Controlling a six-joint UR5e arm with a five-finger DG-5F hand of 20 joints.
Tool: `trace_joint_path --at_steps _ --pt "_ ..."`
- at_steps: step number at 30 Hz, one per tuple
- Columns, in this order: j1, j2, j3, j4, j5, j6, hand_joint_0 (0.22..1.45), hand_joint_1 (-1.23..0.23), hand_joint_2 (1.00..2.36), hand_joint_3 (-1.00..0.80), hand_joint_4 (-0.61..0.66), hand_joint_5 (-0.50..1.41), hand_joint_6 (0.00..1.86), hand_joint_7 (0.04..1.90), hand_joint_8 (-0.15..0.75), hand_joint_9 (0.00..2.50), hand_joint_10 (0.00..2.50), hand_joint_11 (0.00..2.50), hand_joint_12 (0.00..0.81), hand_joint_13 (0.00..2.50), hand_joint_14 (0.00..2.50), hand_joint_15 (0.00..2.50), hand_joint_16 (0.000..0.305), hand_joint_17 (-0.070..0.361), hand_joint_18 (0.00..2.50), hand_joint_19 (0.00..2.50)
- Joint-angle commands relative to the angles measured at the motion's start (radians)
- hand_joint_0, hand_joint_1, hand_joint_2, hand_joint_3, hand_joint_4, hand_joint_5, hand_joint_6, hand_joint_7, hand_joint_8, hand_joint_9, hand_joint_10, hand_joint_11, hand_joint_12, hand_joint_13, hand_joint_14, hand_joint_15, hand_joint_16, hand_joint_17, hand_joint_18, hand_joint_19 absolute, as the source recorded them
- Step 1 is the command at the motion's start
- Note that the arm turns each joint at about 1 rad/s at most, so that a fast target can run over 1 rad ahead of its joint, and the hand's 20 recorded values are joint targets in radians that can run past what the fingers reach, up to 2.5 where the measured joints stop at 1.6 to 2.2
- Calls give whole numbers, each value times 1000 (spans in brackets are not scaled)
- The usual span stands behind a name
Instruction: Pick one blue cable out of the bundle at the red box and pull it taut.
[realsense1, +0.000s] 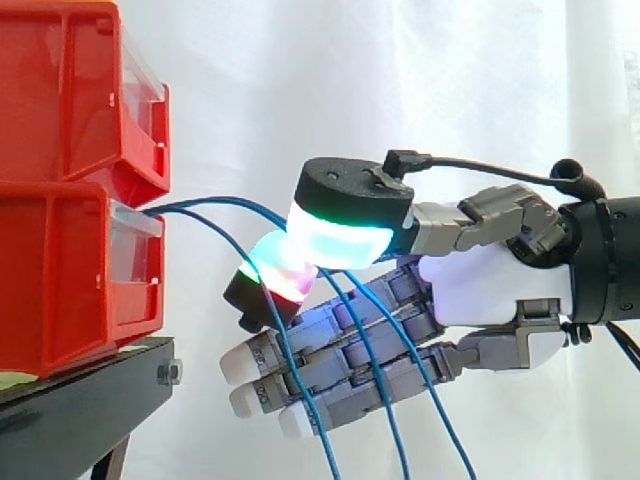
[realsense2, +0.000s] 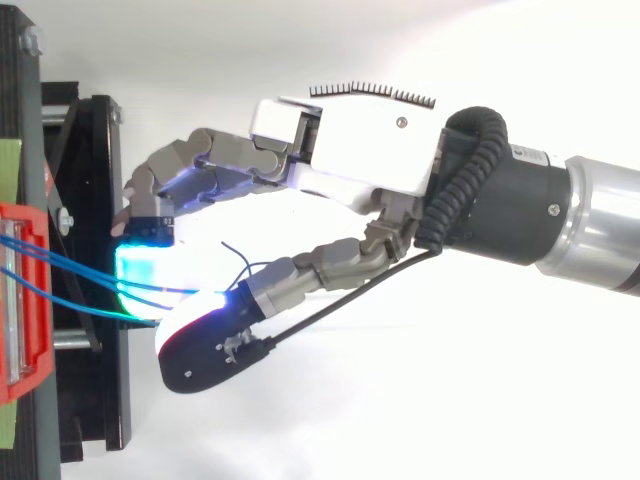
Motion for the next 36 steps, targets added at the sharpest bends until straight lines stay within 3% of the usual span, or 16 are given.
trace_joint_path --at_steps 1,12,20,30,36 --pt "0 1 0 0 -3 0 560 -897 1000 -500 154 -229 873 967 303 459 7 281 403 345 0 18 58 131 386 49" --pt "1 1 0 0 -1 0 496 -853 1000 -500 159 -218 850 946 328 476 7 289 420 345 0 38 62 139 386 78" --pt "0 1 0 1 -1 -1 587 -772 1000 -498 149 -195 851 1022 321 531 7 292 403 376 2 48 57 128 376 107" --pt "0 -1 0 1 -1 0 607 -773 1015 -239 119 -185 887 1115 329 571 8 313 403 409 0 69 56 126 430 115" --pt "1 -1 0 1 -1 0 606 -803 1017 -185 96 -185 896 1118 330 572 8 315 405 416 0 67 56 125 442 116"
